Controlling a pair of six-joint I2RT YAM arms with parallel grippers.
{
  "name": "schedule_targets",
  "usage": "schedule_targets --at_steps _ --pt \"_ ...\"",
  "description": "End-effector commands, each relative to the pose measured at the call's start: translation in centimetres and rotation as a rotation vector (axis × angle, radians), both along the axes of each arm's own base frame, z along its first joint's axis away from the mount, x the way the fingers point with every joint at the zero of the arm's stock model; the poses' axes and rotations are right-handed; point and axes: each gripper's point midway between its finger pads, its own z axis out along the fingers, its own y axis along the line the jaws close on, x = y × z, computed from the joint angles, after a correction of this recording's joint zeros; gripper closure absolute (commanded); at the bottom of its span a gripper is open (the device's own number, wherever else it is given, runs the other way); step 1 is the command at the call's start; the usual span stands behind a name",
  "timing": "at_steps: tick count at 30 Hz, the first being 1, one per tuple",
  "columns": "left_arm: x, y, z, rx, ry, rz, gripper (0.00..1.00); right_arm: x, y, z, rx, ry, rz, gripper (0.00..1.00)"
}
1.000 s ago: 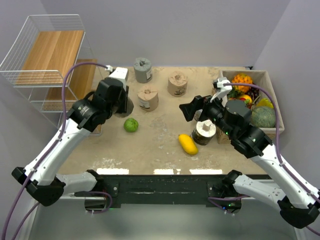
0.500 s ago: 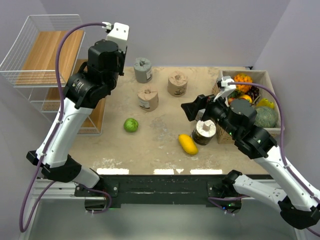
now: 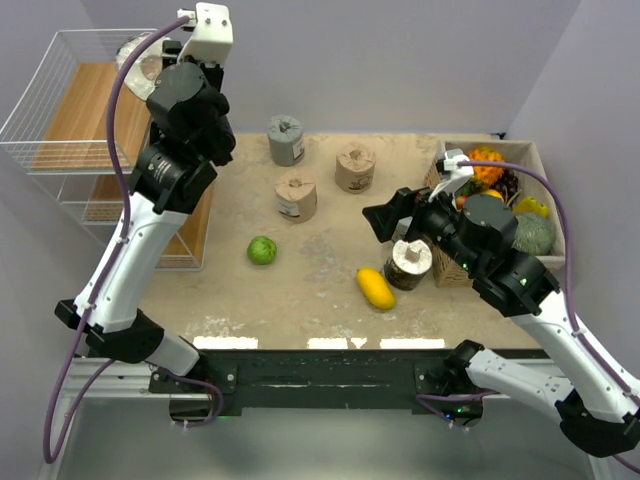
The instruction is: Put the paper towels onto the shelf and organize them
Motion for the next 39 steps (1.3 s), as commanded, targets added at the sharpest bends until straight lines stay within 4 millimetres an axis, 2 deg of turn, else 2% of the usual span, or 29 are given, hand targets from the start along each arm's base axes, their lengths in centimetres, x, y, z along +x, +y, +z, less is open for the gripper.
schedule_targets --at_steps 1,9,19,31,39 --pt "-1.3 3.3 2.5 -0.012 -0.093 0.107 1.0 -0.3 -0.3 1.7 0.026 -0.027 -0.005 0.01" --pt "-0.3 6.5 2.3 -0.014 -0.106 0.178 1.0 -0.4 -0.6 2.3 0.018 -0.032 -0.005 0.01" --pt "2.3 9.6 0.8 -0.011 -0.082 0.222 1.0 -0.5 -0.9 2.5 0.007 -0.038 -0.012 0.01" --pt "5.4 10.6 -0.4 -0.008 -0.052 0.193 0.89 -0.3 -0.9 2.9 0.007 -0.049 -0.022 0.01" --pt "6.0 13.1 -0.2 0.005 -0.061 0.242 0.78 -0.3 -1.1 3.0 0.003 -0.05 -0.03 0.01"
